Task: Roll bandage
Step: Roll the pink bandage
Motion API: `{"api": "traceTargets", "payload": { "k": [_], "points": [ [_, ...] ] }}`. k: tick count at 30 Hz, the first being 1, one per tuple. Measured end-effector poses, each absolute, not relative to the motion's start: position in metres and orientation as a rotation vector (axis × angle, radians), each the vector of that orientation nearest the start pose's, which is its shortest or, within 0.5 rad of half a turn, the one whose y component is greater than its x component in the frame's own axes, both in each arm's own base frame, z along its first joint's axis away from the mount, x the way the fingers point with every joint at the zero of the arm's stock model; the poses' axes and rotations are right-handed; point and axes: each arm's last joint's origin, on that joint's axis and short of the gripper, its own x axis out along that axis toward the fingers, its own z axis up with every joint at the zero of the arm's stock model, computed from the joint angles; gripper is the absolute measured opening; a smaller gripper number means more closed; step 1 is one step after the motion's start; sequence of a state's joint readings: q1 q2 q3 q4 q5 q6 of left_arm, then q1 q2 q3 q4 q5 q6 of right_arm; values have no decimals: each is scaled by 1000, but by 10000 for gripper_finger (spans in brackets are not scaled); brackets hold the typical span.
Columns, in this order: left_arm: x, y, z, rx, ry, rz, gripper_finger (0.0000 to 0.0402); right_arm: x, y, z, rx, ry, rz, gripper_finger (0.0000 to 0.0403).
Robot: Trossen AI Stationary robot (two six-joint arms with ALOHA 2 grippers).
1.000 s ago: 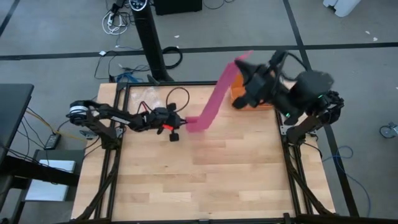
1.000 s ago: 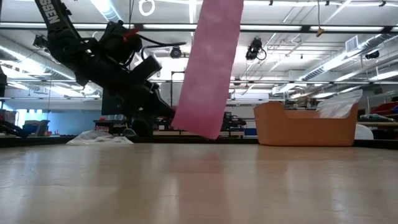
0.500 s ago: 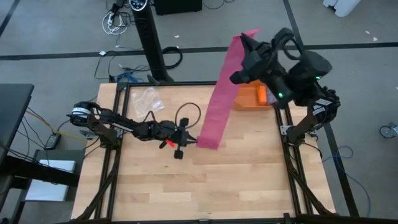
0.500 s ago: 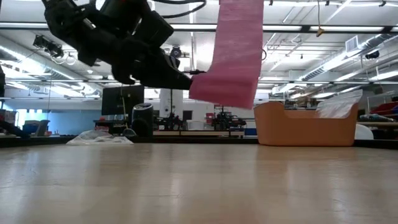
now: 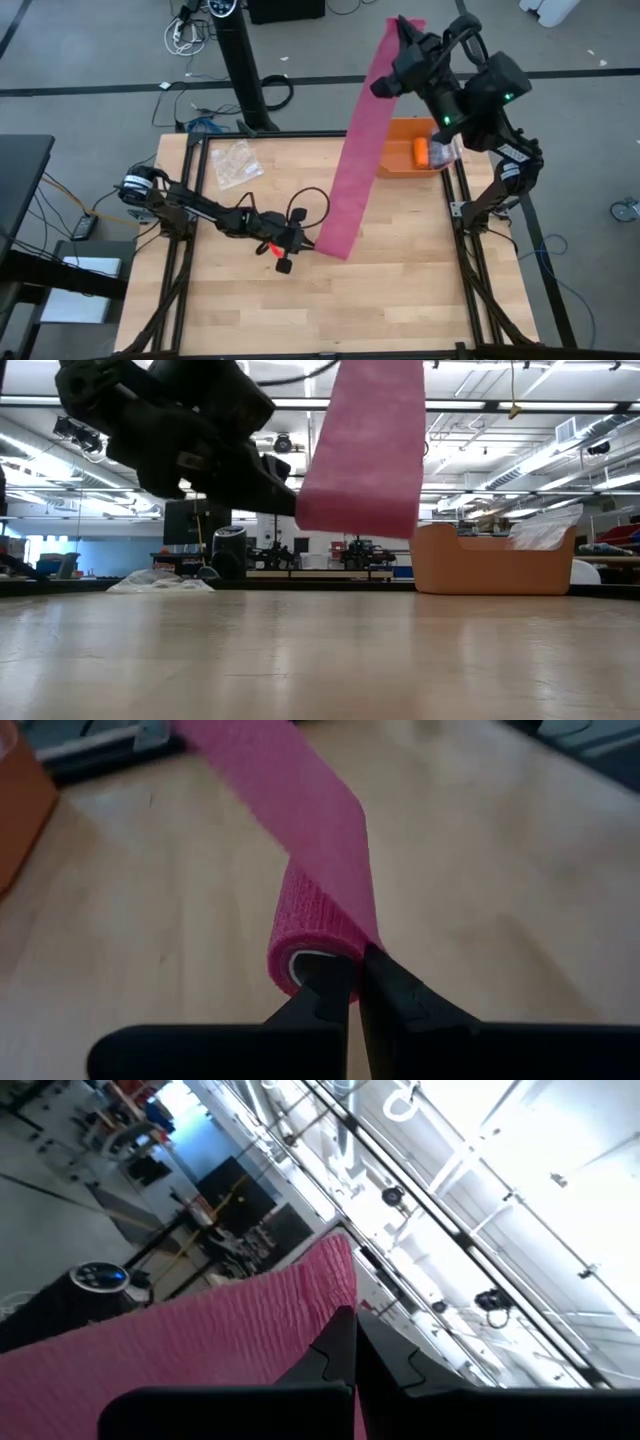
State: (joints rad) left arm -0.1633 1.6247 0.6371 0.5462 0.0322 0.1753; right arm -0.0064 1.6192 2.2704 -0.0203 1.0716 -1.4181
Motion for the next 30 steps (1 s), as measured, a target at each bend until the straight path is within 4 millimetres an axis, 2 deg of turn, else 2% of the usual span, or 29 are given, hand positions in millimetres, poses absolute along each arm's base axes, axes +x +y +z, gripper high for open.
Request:
{"api": "traceTargets", "payload": {
  "k": [8, 16, 24, 30],
  "points": [
    [301, -74, 162, 185, 335, -294, 14, 258, -49, 605, -899, 317, -1235, 0],
    [308, -94, 189, 198, 325, -346, 14, 263, -71, 581, -833, 456, -1194, 0],
    [293, -109, 253, 227, 232, -402, 14, 263, -82, 555, -720, 559, -1103, 2],
    [281, -115, 291, 217, 205, -430, 14, 263, -86, 541, -600, 561, -980, 10]
  ]
}}
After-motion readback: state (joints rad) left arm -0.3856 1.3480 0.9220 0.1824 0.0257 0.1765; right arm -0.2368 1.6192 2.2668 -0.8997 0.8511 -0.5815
